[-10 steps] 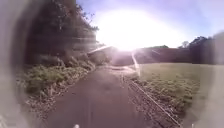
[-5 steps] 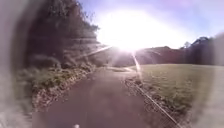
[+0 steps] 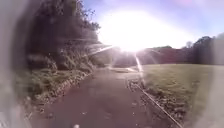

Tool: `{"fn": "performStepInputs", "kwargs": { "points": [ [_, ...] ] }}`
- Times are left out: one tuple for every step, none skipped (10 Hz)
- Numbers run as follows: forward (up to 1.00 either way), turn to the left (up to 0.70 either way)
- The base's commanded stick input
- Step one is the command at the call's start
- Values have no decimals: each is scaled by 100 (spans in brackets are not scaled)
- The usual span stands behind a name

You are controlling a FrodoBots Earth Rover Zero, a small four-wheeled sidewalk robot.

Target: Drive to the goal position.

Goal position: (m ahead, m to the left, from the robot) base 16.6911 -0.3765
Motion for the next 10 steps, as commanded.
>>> {"fn": "performStepInputs", "kwargs": {
  "points": [
    [85,-8],
    [85,-27],
    [85,-34],
    [85,-31],
    [85,-10],
    [85,-2],
    [85,-6],
    [85,-20],
    [85,-34],
    [85,-34]
  ]
}}
